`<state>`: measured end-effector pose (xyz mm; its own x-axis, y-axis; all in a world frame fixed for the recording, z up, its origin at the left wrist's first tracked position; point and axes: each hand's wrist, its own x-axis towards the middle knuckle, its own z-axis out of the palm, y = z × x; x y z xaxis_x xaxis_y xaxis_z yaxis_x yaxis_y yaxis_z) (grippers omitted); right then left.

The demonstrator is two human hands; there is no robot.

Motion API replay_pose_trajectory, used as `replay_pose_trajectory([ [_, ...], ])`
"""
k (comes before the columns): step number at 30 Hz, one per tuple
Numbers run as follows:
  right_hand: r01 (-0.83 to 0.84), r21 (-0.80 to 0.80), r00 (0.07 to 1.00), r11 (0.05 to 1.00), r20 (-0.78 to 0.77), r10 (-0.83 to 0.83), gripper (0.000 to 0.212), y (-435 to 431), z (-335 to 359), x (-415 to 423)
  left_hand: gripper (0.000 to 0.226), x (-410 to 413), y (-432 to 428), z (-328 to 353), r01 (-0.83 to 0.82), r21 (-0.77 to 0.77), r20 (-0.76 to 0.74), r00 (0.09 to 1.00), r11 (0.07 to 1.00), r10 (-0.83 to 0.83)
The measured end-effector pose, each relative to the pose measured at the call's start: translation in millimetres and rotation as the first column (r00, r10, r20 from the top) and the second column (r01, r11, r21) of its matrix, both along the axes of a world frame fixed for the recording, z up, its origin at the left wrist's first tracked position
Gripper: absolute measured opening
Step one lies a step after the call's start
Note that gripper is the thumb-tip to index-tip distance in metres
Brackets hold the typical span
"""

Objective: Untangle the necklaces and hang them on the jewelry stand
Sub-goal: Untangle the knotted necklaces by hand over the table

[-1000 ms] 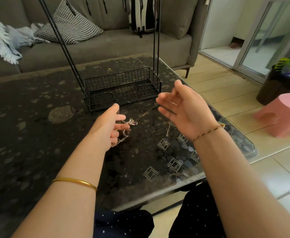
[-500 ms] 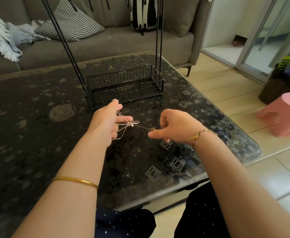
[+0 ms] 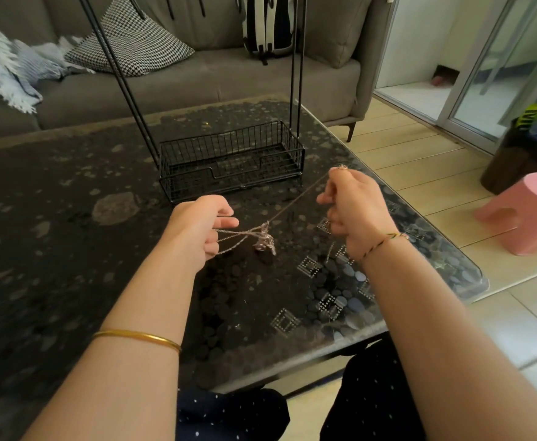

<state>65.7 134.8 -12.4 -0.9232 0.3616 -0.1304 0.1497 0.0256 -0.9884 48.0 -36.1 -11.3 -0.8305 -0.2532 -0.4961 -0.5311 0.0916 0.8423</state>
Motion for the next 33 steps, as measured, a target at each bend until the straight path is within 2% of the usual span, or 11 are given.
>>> replay_pose_trajectory([
  [3,0.078,-0.223,0.997,0.972,0.015,-0.076,0.024,2.8,1.5,-3.2,0.025,-0.9,3.5,0.7,0.062,-0.146,-0.024,0.998,0.987,-0.067],
  [7,0.106,-0.423,0.994,0.9,0.047,-0.095,0.029,4.4,1.2,-5.4,0.026,6.8,6.3,-3.0,0.275,-0.449,-0.124,0.923,0.85,-0.364],
  [9,0.141,-0.458,0.99,0.878,0.065,-0.124,0.032,5.3,1.1,-5.5,0.021,9.8,4.5,-3.7,0.301,-0.503,-0.164,0.887,0.81,-0.432],
  [12,0.202,-0.501,0.979,0.842,0.077,-0.188,0.035,7.4,0.8,-6.4,0.014,7.9,1.2,-5.0,0.278,-0.519,-0.189,0.885,0.808,-0.426],
  [16,0.25,-0.586,0.967,0.771,0.105,-0.234,0.041,10.2,-0.7,-7.9,0.002,3.5,-1.5,-2.4,0.155,-0.357,-0.194,0.952,0.921,-0.235],
  [19,0.256,-0.635,0.965,0.729,0.127,-0.228,0.04,10.1,-4.5,-7.9,0.017,0.1,-3.5,1.9,0.037,-0.172,-0.132,0.989,0.984,-0.06],
  [23,0.255,-0.687,0.967,0.681,0.173,-0.188,0.038,6.4,-8.2,-8.1,0.025,-1.6,-4.0,3.2,-0.066,-0.132,-0.143,0.989,0.989,0.047],
  [25,0.239,-0.676,0.971,0.697,0.188,-0.15,0.038,3.2,-8.9,-9.0,0.019,-2.1,-4.1,6.2,-0.124,-0.081,-0.18,0.978,0.989,0.108],
  [29,0.171,-0.568,0.974,0.805,0.222,-0.05,0.037,-5.2,-9.1,-11.5,0.014,0.7,-1.8,15.0,-0.164,0.232,-0.192,0.959,0.959,0.21],
  [31,0.121,-0.525,0.977,0.842,0.215,-0.007,0.037,-9.0,-8.2,-12.6,0.016,4.7,0.6,16.0,-0.126,0.241,-0.178,0.969,0.962,0.171],
  [33,0.092,-0.463,0.981,0.882,0.196,0.001,0.036,-11.2,-5.8,-12.8,0.016,6.9,2.9,14.5,-0.077,0.182,-0.165,0.98,0.98,0.107],
])
